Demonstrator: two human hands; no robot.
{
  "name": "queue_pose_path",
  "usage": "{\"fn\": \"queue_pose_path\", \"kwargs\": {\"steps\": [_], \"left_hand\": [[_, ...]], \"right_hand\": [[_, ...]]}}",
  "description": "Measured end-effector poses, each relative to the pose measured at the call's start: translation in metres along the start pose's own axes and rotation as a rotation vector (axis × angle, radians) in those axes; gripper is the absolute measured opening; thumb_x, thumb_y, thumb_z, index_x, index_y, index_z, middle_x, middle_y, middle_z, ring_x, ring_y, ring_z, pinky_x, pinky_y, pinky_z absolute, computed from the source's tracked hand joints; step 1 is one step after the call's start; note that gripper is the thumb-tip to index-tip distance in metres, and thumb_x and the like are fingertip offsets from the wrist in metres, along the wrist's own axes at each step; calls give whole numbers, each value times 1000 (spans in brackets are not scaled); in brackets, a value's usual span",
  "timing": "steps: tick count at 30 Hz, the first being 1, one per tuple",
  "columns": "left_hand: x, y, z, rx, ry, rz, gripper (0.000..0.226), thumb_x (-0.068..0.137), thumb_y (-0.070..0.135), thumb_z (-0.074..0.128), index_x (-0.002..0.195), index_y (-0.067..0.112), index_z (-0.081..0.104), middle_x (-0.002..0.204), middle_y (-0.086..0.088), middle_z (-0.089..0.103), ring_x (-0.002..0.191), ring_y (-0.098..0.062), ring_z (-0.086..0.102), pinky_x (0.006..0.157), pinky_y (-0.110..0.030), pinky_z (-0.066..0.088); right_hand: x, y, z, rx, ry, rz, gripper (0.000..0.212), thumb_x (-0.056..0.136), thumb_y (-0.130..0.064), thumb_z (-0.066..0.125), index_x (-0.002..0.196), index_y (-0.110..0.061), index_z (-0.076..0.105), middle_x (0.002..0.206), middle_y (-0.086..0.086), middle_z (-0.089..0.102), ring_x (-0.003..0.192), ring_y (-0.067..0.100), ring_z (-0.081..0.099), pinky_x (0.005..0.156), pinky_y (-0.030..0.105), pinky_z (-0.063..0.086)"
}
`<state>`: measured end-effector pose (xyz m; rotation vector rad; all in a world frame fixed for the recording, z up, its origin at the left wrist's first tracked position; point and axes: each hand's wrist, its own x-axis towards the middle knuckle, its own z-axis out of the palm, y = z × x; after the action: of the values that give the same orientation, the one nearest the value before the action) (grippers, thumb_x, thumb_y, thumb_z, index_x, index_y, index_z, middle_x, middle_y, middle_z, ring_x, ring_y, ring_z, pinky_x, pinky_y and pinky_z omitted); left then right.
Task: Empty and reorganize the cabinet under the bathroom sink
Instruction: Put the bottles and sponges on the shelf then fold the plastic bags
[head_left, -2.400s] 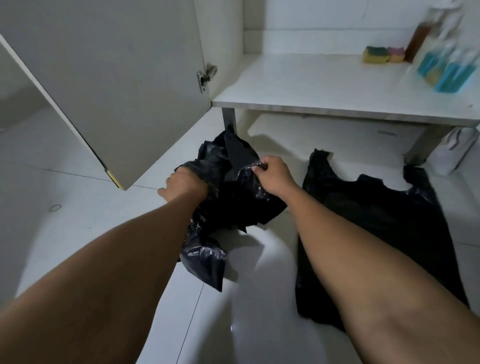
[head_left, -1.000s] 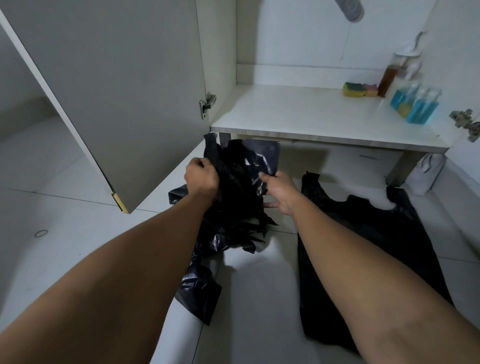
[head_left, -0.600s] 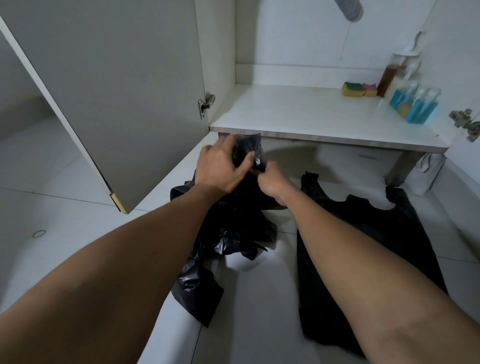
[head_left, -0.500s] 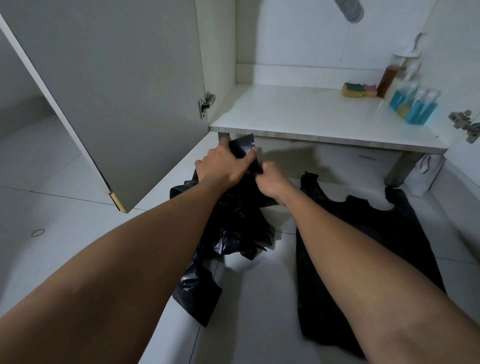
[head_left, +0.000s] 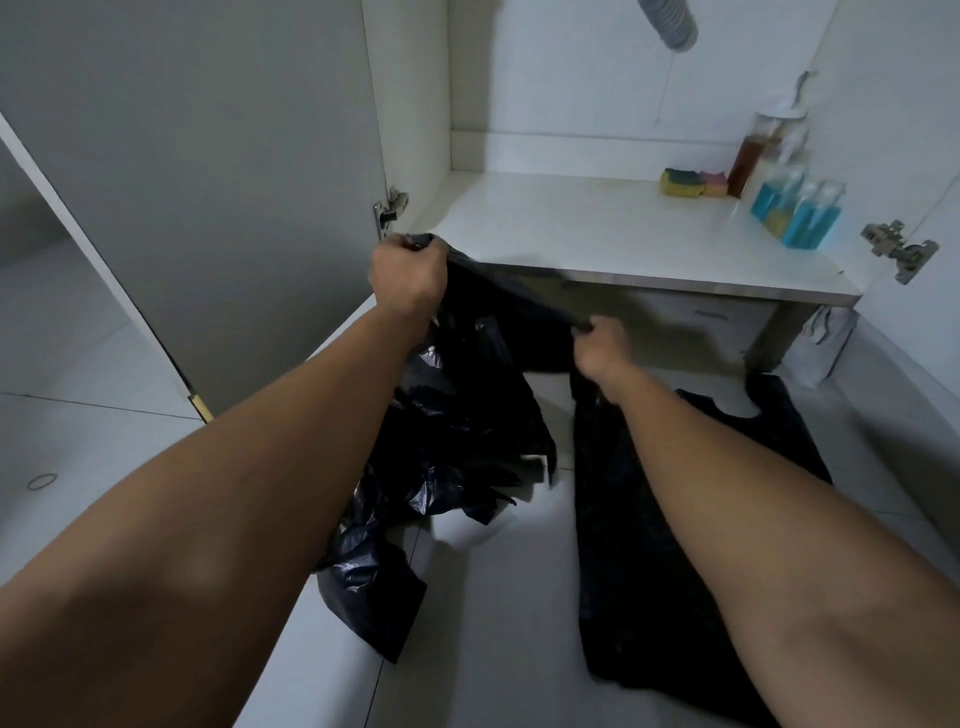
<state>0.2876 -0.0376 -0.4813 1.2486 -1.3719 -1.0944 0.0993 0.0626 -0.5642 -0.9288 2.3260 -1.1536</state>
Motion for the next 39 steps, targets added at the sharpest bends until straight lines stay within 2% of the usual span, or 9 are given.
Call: {"fn": "queue_pose_path", "kwargs": {"steps": [6, 11, 16, 19, 21, 27, 31, 35, 39], "left_hand": [[-20, 27, 45, -233, -154, -24, 11, 76, 23, 62, 86, 20, 58, 85, -5, 68, 76, -23, 66, 73, -40, 57], [-59, 34, 92, -249, -293, 31, 22, 83, 12, 68, 75, 15, 48, 67, -1, 54, 50, -4, 52, 51, -17, 42], [-91, 13, 128, -113, -366, 282, 30, 76, 7, 73, 67, 19, 47, 67, 1, 55, 58, -11, 48, 59, -26, 45], [-116, -31, 143, 80, -478, 243, 29, 74, 10, 76, 68, 20, 50, 69, -4, 62, 60, -14, 55, 62, -34, 53], [-131, -64, 149, 259, -618, 208, 27, 73, 13, 79, 73, 20, 53, 73, -3, 64, 66, -17, 60, 67, -35, 54], [-155, -131, 145, 770, -1049, 193, 39, 75, 31, 76, 103, 21, 51, 101, -5, 62, 91, -21, 61, 81, -37, 53], [-167, -131, 142, 905, -1289, 32, 38, 78, 50, 75, 93, 15, 72, 87, -5, 72, 85, -23, 68, 79, -35, 57], [-169, -125, 147, 930, -1484, -248, 54, 81, 69, 61, 84, 18, 78, 76, -12, 73, 62, -24, 60, 79, -38, 55], [-172, -145, 164, 976, -1180, 363, 32, 80, 47, 71, 86, 16, 70, 87, -5, 69, 89, -24, 66, 75, -31, 52]], "right_hand": [[26, -49, -93, 629, 218, 0, 46, 92, -2, 31, 106, -30, 64, 109, 3, 66, 99, 22, 63, 85, 39, 58], [27, -33, -156, 424, 536, -227, 36, 81, -6, 44, 104, -21, 69, 108, -5, 67, 101, 10, 61, 99, 28, 49], [-17, 41, -196, 104, 748, -507, 55, 72, 9, 36, 121, -2, 59, 130, 13, 48, 121, 11, 45, 107, 8, 25], [-49, 116, -203, -86, 594, -346, 51, 80, 6, 43, 126, -8, 57, 142, 9, 42, 126, 16, 44, 103, 8, 25], [-70, 170, -200, -318, 427, -200, 45, 83, 4, 52, 127, -8, 58, 141, 9, 43, 122, 25, 49, 103, 26, 38], [-112, 253, -180, -549, -251, 149, 20, 81, -17, 62, 100, -19, 69, 107, 12, 64, 100, 31, 62, 88, 36, 51], [-119, 258, -184, -702, -615, 367, 105, 31, -57, 90, 125, -24, 59, 123, -4, 60, 110, 22, 59, 97, 36, 49], [-109, 260, -182, -468, -445, 405, 124, 29, -84, 79, 136, -28, 52, 136, -10, 55, 120, 18, 56, 107, 36, 42], [-99, 269, -168, -504, -280, 393, 114, 44, -92, 49, 134, -23, 54, 137, 8, 56, 119, 30, 56, 102, 41, 46]]}}
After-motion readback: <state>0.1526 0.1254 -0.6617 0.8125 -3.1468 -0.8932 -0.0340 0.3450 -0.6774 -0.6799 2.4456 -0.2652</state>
